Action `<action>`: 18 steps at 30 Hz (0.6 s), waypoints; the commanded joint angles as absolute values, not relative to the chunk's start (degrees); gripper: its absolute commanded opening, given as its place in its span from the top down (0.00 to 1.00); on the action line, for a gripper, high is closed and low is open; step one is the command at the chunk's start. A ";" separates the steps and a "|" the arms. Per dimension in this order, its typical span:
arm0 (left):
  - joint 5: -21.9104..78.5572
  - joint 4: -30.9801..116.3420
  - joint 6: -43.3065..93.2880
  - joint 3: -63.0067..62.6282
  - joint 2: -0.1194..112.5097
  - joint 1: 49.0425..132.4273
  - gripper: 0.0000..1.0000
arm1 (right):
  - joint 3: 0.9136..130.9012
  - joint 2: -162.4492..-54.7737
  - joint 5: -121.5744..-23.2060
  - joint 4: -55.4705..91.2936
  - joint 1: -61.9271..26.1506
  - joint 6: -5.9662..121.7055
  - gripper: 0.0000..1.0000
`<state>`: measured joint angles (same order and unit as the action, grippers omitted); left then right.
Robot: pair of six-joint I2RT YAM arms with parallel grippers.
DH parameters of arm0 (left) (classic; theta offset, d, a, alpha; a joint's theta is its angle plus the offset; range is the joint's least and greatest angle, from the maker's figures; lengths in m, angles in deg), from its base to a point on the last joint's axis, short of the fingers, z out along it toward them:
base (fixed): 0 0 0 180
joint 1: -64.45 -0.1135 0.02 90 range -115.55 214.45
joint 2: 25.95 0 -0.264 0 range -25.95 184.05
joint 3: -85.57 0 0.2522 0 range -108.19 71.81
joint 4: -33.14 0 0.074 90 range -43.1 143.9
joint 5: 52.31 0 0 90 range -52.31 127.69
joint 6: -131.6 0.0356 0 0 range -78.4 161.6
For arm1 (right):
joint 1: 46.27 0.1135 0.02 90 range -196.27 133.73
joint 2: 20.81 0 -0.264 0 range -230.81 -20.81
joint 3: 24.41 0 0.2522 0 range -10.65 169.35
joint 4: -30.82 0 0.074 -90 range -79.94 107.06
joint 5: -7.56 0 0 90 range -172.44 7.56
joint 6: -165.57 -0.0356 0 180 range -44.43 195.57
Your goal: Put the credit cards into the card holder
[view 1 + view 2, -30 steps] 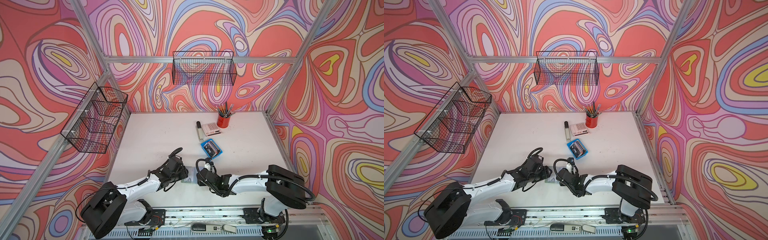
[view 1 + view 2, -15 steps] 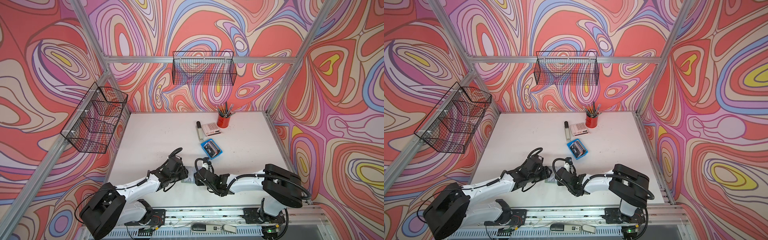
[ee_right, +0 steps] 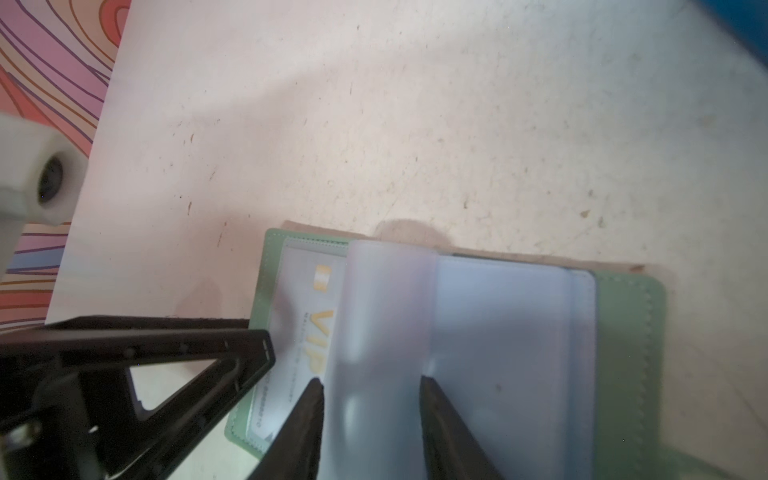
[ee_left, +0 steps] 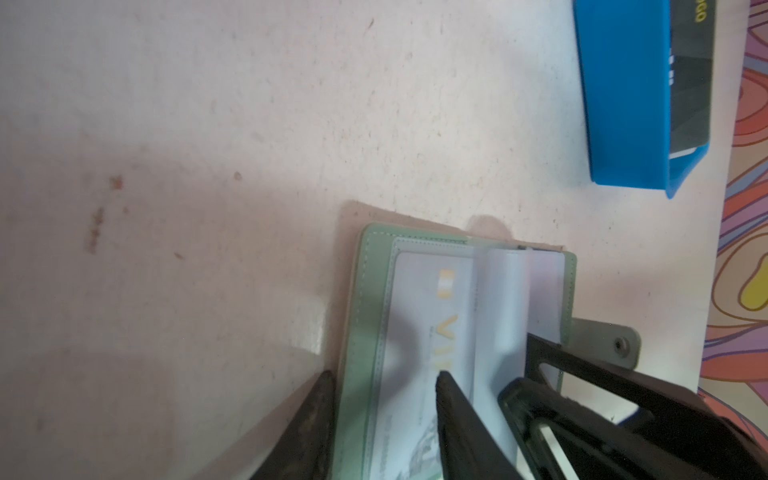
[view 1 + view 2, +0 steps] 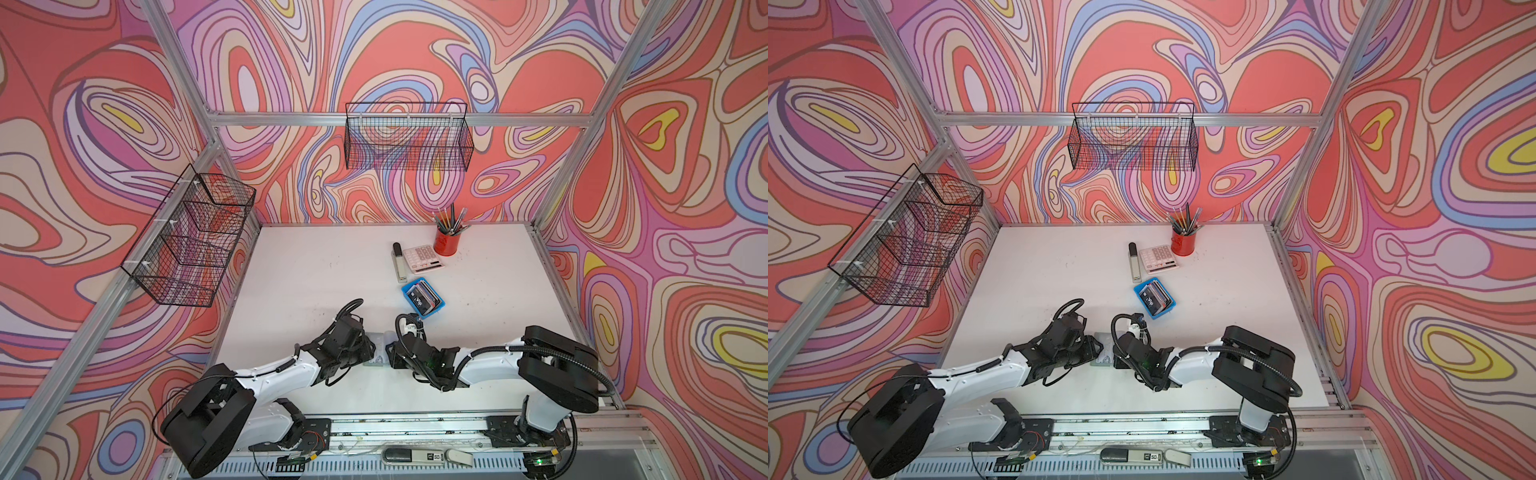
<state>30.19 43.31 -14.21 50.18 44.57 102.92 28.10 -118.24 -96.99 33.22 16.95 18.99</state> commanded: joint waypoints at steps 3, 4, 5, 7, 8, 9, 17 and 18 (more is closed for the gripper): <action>26.24 38.29 -16.58 51.34 45.45 102.90 0.59 | 25.27 -119.45 -92.70 39.16 16.39 18.13 0.60; 26.18 38.11 -16.63 51.34 45.75 102.85 0.59 | 25.07 -119.42 -91.78 40.36 16.41 18.37 0.60; 26.02 37.83 -16.72 51.40 46.02 102.85 0.60 | 25.08 -119.41 -90.93 41.19 16.41 18.59 0.60; 25.83 37.18 -16.84 51.46 46.30 102.85 0.60 | 25.26 -119.64 -89.83 42.17 16.39 19.05 0.60; 25.85 37.31 -16.85 51.38 46.30 102.85 0.61 | 25.27 -119.73 -89.32 42.88 16.43 19.07 0.60; 25.97 37.61 -16.84 51.33 46.22 102.79 0.61 | 25.17 -119.75 -88.89 43.61 16.41 19.06 0.61; 27.15 39.54 -16.83 51.35 44.20 102.90 0.63 | 24.42 -120.19 -87.00 48.81 16.39 18.80 0.61; 27.90 40.25 -16.76 51.26 43.57 102.85 0.63 | 24.34 -120.37 -87.09 49.03 16.36 18.66 0.61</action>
<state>27.24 39.44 -16.09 50.99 45.43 102.75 24.86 -119.24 -88.36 46.25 16.32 18.97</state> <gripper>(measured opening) 0.369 0.395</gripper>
